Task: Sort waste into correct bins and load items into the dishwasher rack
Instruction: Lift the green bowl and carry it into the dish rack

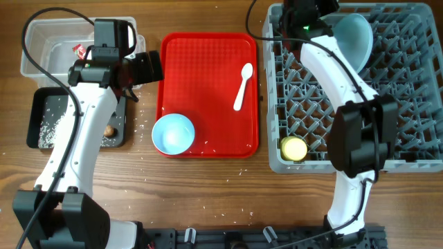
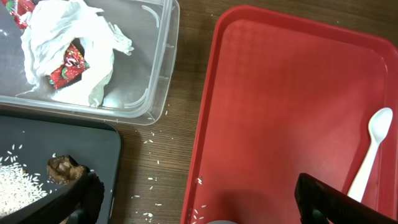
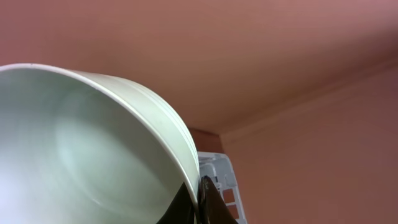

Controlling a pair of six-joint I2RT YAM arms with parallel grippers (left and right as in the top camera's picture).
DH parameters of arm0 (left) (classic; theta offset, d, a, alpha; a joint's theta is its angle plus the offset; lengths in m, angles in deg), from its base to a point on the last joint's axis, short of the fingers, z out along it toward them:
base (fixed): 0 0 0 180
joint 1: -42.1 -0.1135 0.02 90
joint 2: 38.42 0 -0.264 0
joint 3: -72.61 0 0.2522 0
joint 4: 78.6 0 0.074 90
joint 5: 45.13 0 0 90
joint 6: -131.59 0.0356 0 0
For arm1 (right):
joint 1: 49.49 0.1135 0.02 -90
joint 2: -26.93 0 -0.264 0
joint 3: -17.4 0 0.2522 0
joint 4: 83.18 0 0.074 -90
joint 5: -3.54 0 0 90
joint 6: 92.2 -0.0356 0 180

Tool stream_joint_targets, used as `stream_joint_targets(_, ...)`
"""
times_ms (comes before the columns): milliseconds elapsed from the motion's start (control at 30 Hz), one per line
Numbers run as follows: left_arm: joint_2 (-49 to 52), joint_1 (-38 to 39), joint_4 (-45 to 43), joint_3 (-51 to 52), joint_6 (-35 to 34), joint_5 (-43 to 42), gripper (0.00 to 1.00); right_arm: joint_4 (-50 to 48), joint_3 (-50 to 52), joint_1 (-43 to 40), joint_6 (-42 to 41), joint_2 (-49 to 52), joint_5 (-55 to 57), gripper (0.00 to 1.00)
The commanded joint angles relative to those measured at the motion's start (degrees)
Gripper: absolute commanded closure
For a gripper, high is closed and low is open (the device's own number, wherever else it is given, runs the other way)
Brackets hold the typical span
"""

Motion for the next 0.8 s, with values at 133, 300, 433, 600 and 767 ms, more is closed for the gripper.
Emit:
stream_joint_targets(133,0.4,0.0,-0.1,-0.5,0.3,0.6,0.00,0.3,-0.1,0.6,1.7,4.7,-3.8,0.96)
stream_joint_targets(300,0.4,0.0,-0.1,-0.5,0.3,0.6,0.00,0.4,-0.1,0.6,1.7,6.9,-3.7,0.96)
stream_joint_targets(433,0.4,0.0,-0.1,-0.5,0.3,0.6,0.00,0.7,-0.1,1.0,1.7,7.8,-2.4,0.96)
stream_joint_targets(600,0.4,0.0,-0.1,-0.5,0.3,0.6,0.00,0.7,-0.1,1.7,3.3,7.8,3.3,0.96)
stream_joint_targets(767,0.4,0.0,-0.1,-0.5,0.3,0.6,0.00,-7.0,-0.1,1.7,7.2,7.8,18.9,0.96)
